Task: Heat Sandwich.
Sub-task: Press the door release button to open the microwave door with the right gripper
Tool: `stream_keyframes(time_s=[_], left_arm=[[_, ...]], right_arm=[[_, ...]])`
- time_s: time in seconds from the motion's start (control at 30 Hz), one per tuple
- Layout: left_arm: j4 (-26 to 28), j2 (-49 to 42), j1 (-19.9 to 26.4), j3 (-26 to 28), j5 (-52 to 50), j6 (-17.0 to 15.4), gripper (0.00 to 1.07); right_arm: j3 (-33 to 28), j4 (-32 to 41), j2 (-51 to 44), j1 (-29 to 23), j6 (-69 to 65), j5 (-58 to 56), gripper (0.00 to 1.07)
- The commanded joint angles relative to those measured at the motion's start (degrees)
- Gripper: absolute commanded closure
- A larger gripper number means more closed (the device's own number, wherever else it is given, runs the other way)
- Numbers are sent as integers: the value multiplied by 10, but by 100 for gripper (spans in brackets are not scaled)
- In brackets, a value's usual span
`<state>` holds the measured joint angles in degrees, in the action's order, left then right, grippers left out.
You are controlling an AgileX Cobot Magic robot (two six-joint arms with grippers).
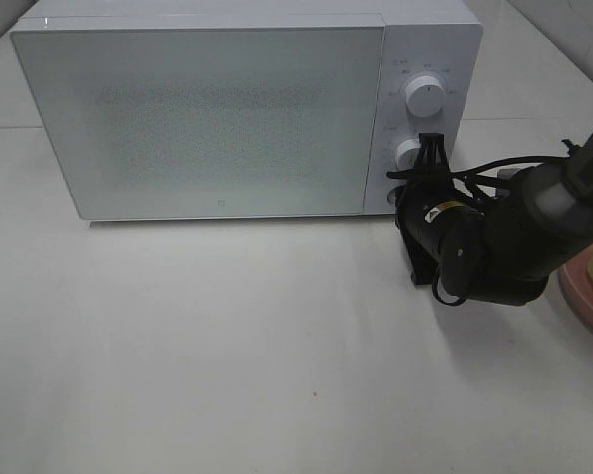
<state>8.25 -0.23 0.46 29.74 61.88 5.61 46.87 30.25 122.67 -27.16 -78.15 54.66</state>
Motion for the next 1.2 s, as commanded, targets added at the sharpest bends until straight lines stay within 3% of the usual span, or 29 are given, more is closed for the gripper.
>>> stream_keyframes(time_s=[0.03,0.23,1.2], left_arm=[[1,-10,1,-1,-3,-1,9],[1,-10,1,-1,-3,-1,9],[1,-10,1,-1,-3,-1,9]], right_arm=[[50,-18,5,5,23,127,107],[84,-17,23,5,25,131,107],[79,-33,6,5,29,17,107]])
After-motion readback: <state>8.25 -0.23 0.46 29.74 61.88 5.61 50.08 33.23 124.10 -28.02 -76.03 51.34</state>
